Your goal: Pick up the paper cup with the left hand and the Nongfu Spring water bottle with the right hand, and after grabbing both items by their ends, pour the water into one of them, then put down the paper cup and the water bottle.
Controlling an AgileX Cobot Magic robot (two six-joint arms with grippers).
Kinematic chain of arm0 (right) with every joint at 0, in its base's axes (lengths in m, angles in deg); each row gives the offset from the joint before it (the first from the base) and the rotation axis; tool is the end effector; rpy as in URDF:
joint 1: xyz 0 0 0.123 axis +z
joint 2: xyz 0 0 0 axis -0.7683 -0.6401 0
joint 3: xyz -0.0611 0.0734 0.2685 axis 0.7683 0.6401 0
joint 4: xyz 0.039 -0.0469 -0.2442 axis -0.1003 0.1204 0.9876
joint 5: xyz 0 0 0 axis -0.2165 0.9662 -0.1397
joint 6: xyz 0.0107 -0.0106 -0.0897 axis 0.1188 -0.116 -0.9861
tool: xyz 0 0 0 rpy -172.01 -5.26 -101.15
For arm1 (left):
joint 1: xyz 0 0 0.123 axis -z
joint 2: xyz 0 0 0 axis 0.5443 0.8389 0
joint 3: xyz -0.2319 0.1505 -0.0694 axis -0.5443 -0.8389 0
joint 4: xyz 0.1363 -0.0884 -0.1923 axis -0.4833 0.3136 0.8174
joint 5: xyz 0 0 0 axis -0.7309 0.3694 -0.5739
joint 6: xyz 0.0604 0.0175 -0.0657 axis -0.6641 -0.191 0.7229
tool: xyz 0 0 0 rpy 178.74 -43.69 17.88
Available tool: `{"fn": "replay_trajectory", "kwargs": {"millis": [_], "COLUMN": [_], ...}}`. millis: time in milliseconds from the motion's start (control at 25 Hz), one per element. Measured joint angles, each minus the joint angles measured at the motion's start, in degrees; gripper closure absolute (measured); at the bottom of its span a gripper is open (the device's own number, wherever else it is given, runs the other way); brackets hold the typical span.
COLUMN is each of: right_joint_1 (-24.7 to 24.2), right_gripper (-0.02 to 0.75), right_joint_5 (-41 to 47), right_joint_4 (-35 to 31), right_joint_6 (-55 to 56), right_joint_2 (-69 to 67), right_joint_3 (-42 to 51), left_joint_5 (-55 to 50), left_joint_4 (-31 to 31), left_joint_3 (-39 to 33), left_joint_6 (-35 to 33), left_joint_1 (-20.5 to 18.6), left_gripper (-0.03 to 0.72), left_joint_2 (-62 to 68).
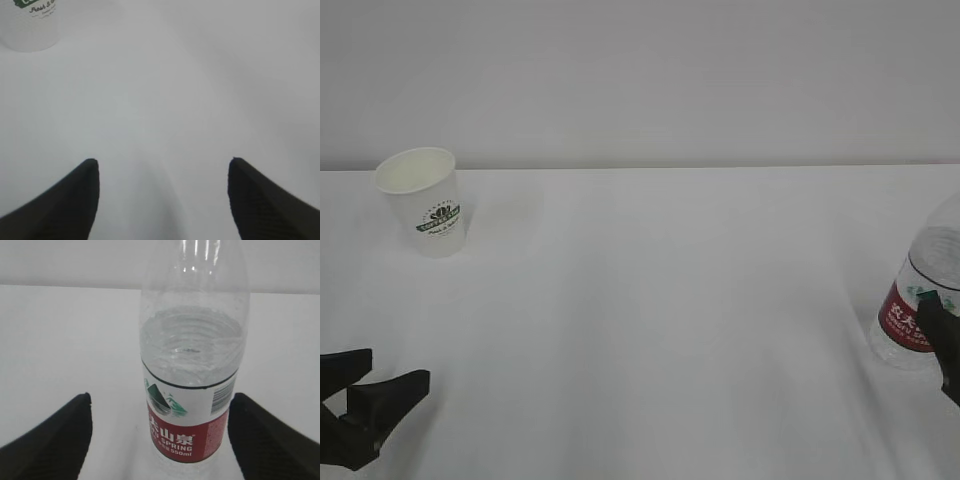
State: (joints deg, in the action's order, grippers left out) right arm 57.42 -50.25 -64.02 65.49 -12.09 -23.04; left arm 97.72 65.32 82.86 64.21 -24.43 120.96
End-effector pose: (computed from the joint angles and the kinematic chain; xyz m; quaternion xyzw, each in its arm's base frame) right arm 0.1542 0.0184 0.1481 -0.0488 0.8111 0.0309 0.5821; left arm 0.1622 -0.0526 0.1033 0.1344 0.8402 -0.1760 0.4951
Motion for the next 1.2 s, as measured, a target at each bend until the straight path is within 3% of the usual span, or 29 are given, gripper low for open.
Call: {"fn": "replay_trajectory", "kwargs": {"millis": [520, 840, 1200], "right_joint_1": [0.0, 0.0, 0.0], "right_gripper": [0.092, 0.093, 0.094], "right_joint_5": [-0.27, -13.03, -13.95], "right_joint_4": [-0.13, -1.1, -2.74], "right_joint_6": [0.0, 0.0, 0.0], "right_joint_2": [-2.46, -14.45, -21.25], "right_joint_3": [0.0, 0.0, 0.0], "left_joint_5": [0.0, 0.0, 0.0], "left_joint_4": [1.54, 1.74, 1.99], "left_joint_3": [0.0, 0.0, 0.0], "left_joint_6": [1.7, 2.0, 2.09], "left_joint_1": [0.0, 0.0, 0.0], "left_gripper": [0.089, 0.089, 0.09], "left_joint_2": [0.0, 0.0, 0.0]}}
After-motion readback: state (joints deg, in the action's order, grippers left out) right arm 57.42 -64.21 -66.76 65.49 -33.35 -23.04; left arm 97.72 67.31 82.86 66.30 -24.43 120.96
